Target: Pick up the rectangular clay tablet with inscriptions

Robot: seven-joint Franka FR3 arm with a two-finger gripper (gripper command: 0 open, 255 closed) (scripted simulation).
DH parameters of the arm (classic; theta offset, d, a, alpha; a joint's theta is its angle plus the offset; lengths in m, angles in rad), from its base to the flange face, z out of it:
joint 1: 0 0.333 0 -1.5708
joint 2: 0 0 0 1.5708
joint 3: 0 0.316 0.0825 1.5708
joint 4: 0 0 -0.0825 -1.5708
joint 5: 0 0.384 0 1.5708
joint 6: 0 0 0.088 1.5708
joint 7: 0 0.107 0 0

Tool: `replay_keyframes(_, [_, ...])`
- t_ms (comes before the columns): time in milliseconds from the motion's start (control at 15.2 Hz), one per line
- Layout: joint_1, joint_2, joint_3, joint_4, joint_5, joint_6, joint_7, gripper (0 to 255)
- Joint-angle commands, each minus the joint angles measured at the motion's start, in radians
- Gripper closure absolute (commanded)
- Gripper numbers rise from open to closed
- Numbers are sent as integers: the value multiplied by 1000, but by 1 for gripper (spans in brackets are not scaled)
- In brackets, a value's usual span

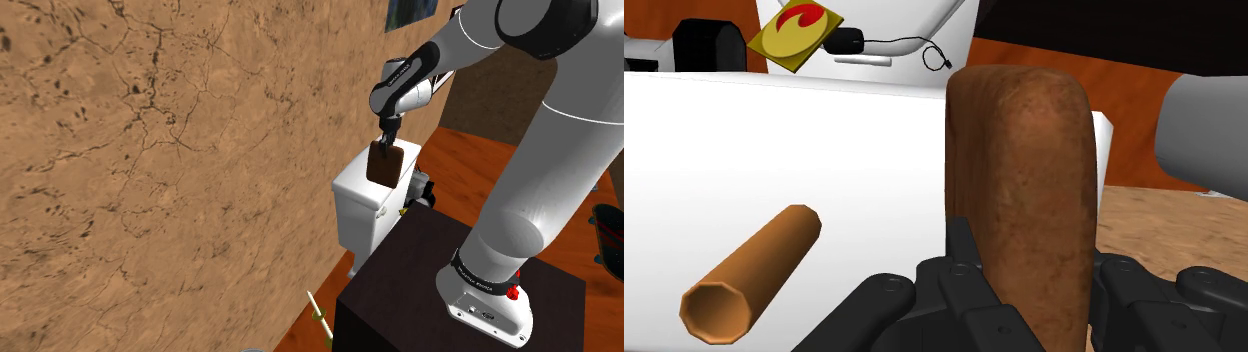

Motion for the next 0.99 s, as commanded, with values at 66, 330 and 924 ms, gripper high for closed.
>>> replay_keyframes(66, [0,2,0,-1,1,3,-1,255])
replay_keyframes(330, [1,-43,-1,14,-21,-54,12,255])
replay_keyframes(924, [2,-129,5,61,-55,-182,32,255])
